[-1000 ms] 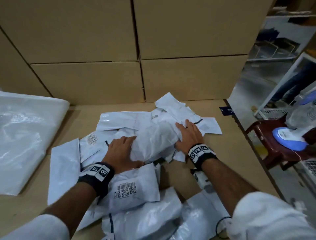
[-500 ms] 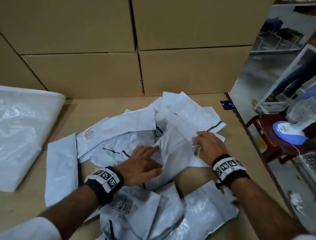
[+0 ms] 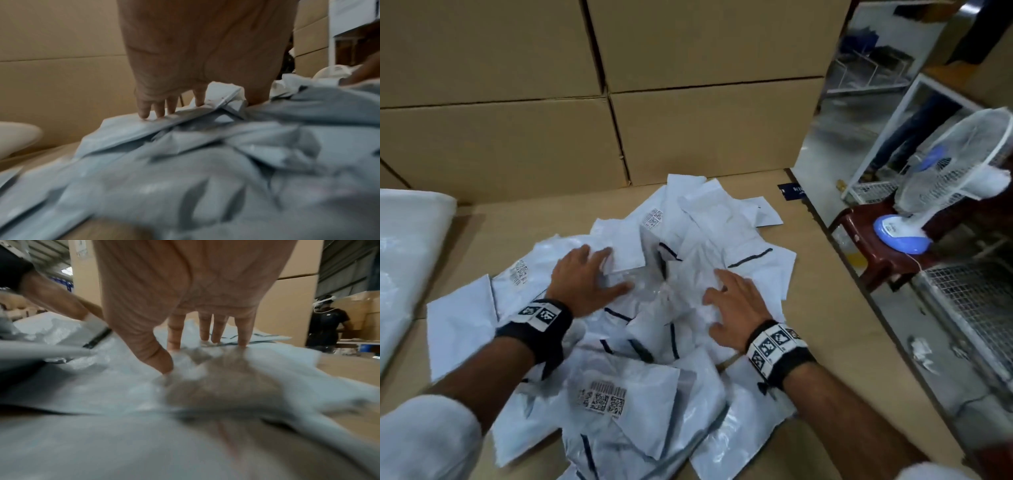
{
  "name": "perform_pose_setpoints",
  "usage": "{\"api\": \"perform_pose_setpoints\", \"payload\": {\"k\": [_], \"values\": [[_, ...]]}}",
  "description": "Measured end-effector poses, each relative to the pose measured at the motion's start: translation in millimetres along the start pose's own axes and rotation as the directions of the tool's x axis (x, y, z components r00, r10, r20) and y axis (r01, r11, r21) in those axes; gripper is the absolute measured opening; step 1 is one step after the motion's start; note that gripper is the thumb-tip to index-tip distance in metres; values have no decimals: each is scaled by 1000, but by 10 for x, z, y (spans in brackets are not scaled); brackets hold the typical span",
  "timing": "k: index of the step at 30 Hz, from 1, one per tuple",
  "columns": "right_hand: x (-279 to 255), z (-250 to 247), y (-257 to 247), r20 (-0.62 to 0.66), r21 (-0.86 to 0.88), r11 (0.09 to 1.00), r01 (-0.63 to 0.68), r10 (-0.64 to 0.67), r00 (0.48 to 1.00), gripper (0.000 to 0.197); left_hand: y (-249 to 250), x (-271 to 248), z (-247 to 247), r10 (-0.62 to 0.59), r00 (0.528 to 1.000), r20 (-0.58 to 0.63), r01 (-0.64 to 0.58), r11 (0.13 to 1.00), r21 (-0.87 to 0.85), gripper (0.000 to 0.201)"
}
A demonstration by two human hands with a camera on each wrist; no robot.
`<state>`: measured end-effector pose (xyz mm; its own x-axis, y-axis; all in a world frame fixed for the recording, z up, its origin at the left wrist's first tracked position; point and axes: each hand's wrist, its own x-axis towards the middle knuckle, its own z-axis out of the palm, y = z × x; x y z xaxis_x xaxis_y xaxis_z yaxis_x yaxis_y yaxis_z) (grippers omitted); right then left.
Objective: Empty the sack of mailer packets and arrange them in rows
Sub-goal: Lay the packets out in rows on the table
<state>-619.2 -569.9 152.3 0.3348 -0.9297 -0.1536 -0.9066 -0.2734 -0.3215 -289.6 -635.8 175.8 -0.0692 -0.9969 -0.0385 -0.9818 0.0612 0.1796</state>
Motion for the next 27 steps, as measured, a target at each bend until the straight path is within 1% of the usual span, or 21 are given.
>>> {"api": "perform_pose_setpoints", "payload": {"k": [1, 2, 4, 6, 7, 9, 10, 12, 13, 14, 15, 16, 17, 18, 20, 22, 24, 25, 26, 27], "values": [[-129, -23, 140, 2, -3, 1000, -22, 22, 1000, 35, -86, -24, 59, -53, 997, 64, 53, 999, 12, 108], [-270, -43, 281, 13, -5, 999, -52, 52, 999, 26, -163, -51, 99, -94, 990, 100, 95, 995, -6, 103], [-550, -63, 553, 56, -38, 993, -113, 115, 992, 17, -284, -80, 106, -145, 987, 70, 149, 987, -58, 89], [-738, -114, 757, 49, -94, 987, -131, 136, 989, 16, -414, -66, 90, -210, 976, 55, 214, 975, -67, 79], [-773, -161, 813, 9, -99, 986, -134, 135, 991, 18, -476, -58, 75, -239, 969, 55, 242, 968, -63, 80], [-715, -251, 843, -123, -30, 991, -130, 125, 985, 26, -535, -33, 58, -243, 969, 47, 245, 968, -53, 98], [-623, -300, 801, -198, 8, 994, -108, 107, 974, 29, -527, -26, 59, -222, 974, 41, 224, 973, -57, 109], [-365, -372, 595, -319, 32, 999, -32, 41, 947, 39, -426, -34, 86, -139, 989, 56, 141, 989, -33, 127], [-205, -382, 455, -326, 25, 1000, -6, 14, 945, 51, -354, -46, 117, -92, 992, 86, 93, 996, -6, 132], [-45, -385, 293, -279, 4, 1000, 10, -8, 960, 67, -286, -61, 156, -53, 992, 112, 51, 998, 22, 134], [123, -351, 139, -193, -24, 999, 23, -27, 981, 85, -235, -66, 192, -34, 990, 137, 28, 999, 44, 134], [294, -302, 1, -102, -56, 998, 38, -43, 994, 98, -208, -48, 217, -41, 986, 160, 33, 998, 54, 133], [479, -238, -113, -28, -74, 996, 56, -58, 998, 104, -197, -18, 222, -66, 983, 171, 57, 997, 56, 131], [663, -171, -197, 19, -77, 994, 71, -70, 997, 105, -228, 35, 232, -94, 980, 174, 86, 995, 50, 126], [991, -123, -350, 32, -31, 993, 114, -113, 993, 96, -301, 162, 199, -152, 980, 132, 149, 988, 27, 111], [1264, -150, -499, -35, 121, 977, 177, -174, 984, 86, -433, 306, 194, -216, 976, 33, 217, 976, -28, 96], [1491, -225, -668, -126, 256, 931, 260, -234, 964, 80, -566, 417, 161, -312, 950, -26, 307, 944, -120, 88], [1593, -255, -735, -142, 261, 922, 284, -255, 957, 77, -622, 456, 131, -368, 929, -33, 357, 917, -176, 84], [1685, -279, -778, -140, 208, 935, 287, -262, 955, 71, -662, 480, 103, -420, 907, -34, 402, 887, -225, 79], [1775, -291, -771, -153, 104, 955, 276, -259, 954, 64, -685, 495, 74, -459, 887, -46, 433, 863, -260, 73]]}}
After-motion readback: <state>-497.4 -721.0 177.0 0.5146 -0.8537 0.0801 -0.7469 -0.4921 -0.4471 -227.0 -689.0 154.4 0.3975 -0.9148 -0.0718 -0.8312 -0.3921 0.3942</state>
